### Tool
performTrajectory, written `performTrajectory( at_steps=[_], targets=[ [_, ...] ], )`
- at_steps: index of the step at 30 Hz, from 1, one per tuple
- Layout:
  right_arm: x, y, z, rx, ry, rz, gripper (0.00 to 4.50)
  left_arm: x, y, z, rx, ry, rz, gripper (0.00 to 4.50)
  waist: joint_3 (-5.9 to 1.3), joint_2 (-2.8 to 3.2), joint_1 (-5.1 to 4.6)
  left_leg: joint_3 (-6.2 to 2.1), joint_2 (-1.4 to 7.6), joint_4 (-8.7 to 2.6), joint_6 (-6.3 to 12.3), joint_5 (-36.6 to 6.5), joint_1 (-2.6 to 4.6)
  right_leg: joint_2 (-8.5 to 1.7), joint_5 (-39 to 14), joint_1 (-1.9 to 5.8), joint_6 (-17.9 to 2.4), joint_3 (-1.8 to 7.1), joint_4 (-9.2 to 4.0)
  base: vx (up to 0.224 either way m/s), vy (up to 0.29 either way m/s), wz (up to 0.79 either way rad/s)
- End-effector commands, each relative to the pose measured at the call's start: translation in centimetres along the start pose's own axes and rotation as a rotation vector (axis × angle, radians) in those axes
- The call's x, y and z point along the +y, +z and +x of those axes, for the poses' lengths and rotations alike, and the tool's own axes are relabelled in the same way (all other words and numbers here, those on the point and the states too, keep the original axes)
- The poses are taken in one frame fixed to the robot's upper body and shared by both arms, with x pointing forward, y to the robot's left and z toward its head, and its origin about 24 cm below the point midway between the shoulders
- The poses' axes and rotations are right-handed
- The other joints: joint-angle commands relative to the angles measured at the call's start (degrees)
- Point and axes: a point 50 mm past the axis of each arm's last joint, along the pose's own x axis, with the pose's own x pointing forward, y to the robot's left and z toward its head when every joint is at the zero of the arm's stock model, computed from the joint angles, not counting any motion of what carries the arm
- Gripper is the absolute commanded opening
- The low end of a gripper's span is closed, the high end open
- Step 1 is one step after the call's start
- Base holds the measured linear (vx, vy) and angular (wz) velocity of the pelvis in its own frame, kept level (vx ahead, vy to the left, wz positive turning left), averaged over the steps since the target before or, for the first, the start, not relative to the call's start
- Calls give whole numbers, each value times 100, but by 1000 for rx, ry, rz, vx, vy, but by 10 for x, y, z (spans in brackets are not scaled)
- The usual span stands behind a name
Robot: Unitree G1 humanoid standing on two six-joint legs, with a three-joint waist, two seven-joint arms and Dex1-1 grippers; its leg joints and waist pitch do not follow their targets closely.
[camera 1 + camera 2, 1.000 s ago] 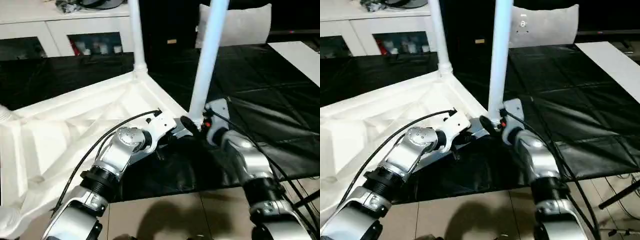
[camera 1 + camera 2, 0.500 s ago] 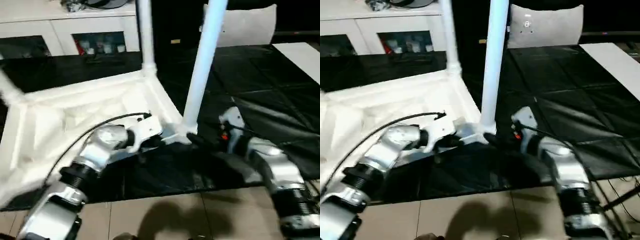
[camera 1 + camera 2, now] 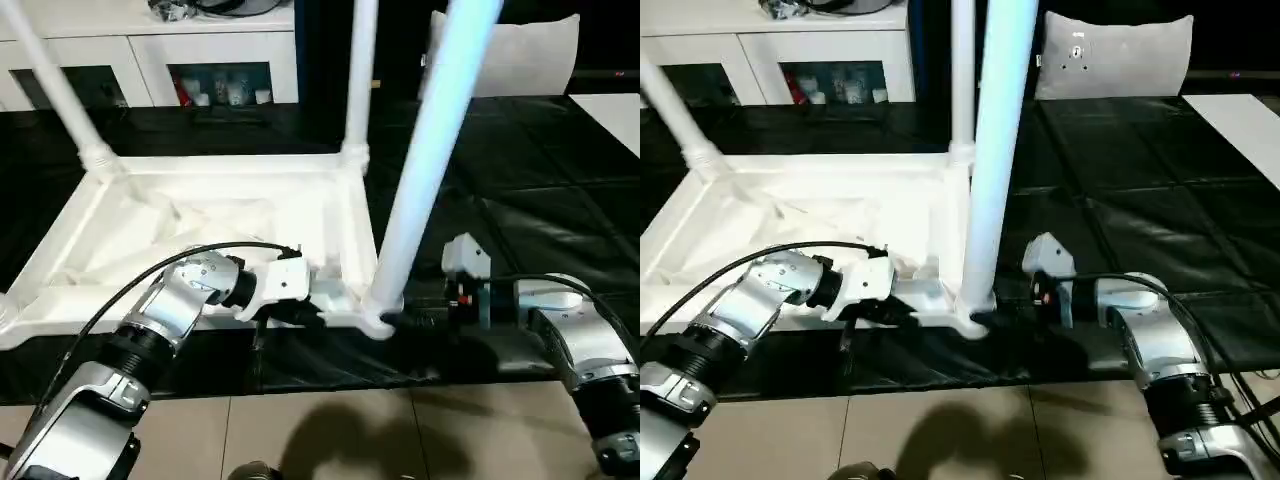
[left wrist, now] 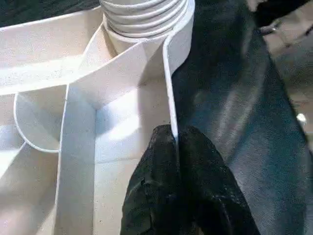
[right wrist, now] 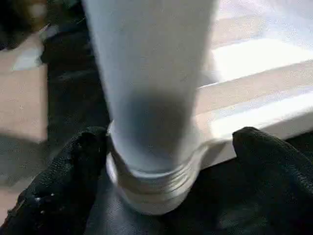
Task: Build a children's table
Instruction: Rotate leg to tighten
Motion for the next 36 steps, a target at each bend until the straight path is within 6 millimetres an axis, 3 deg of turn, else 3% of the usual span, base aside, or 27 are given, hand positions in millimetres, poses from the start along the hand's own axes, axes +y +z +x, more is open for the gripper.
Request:
performTrajectory(
  at_steps=[1,3,5,8,10,15,20,21,24,26,28,29,30,31,33,35,36],
  targets=[
    [4,3,3,-5,54,2,408,-12,-1,13,60,-143,48,0,-391,-45,-16,-61,314,-345,527,-843,86,-408,-399,311,-1487,261,-369,0,0,0],
    [4,4,5,-14,69,12,406,-13,0,14,56,-152,54,0,-399,-48,4,-65,322,-341,545,-811,93,-414,-351,306,-1516,260,-356,0,0,0],
    [4,3,6,-12,71,11,367,-13,1,14,54,-156,57,0,-400,-51,18,-63,325,-337,549,-785,96,-413,-324,299,-1529,261,-352,0,0,0],
    [3,2,8,-2,66,5,364,-14,1,15,55,-163,65,0,-399,-51,35,-62,318,-336,528,-789,90,-413,-361,300,-1517,258,-353,0,0,0],
    [3,2,10,0,74,3,322,-14,0,15,60,-173,74,0,-409,-37,46,-62,313,-331,500,-774,92,-412,-317,305,-1510,259,-347,0,0,0],
    [3,2,12,-6,84,7,287,-14,0,15,61,-175,76,0,-409,-46,51,-63,313,-327,531,-742,86,-407,-233,308,-1515,255,-338,0,0,0],
    [6,3,14,-21,93,14,274,-14,0,15,50,-160,65,0,-416,-54,54,-63,313,-324,527,-712,88,-412,-271,312,-1499,257,-336,0,0,0],
    [8,4,17,-45,87,27,274,-14,-1,16,32,-123,33,0,-416,-28,53,-66,313,-323,530,-696,88,-407,-243,309,-1503,255,-331,0,0,0],
    [4,2,28,-35,-35,106,274,-10,2,19,-22,-19,-63,0,-397,-37,30,-68,310,-341,474,-796,85,-410,-401,306,-1495,249,-352,0,0,0],
    [2,1,33,-34,-88,135,273,-8,4,22,-35,29,-92,0,-353,-34,-25,-73,310,-385,337,-1043,92,-402,-852,296,-1425,252,-398,0,0,0],
    [-3,4,49,-76,-224,214,273,-3,9,32,-72,155,-187,0,-302,-46,-92,-78,285,-420,136,-1507,129,-412,-1688,278,-1251,257,-479,0,0,0],
    [-4,5,52,-82,-252,232,273,-3,10,34,-80,174,-208,0,-248,-34,-148,-107,268,-452,-4,-1832,141,-423,-2357,261,-1093,237,-540,0,0,0],
    [-7,6,60,-91,-311,273,273,-2,13,40,-95,212,-253,0,-252,-35,-203,-134,271,-470,-125,-2063,197,-437,-2739,244,-956,239,-578,0,0,0],
    [-10,8,67,-94,-369,299,273,0,17,46,-104,251,-280,0,-252,-64,-248,-153,264,-476,-145,-2124,194,-440,-2844,247,-895,232,-600,0,0,0],
    [-15,9,79,-88,-482,375,273,4,28,57,-128,333,-315,0,-264,-45,-395,-178,254,-494,-184,-2137,155,-415,-2664,261,-867,232,-588,0,0,0],
    [-16,9,80,-87,-496,387,272,4,30,58,-132,343,-319,0,-292,-53,-423,-163,245,-474,-107,-2060,168,-414,-2431,258,-897,249,-603,0,0,0],
    [-19,11,85,-82,-545,388,272,6,36,63,-142,368,-325,0,-301,-96,-442,-139,247,-464,-32,-1931,146,-411,-2198,256,-957,268,-598,0,0,0]
  ],
)
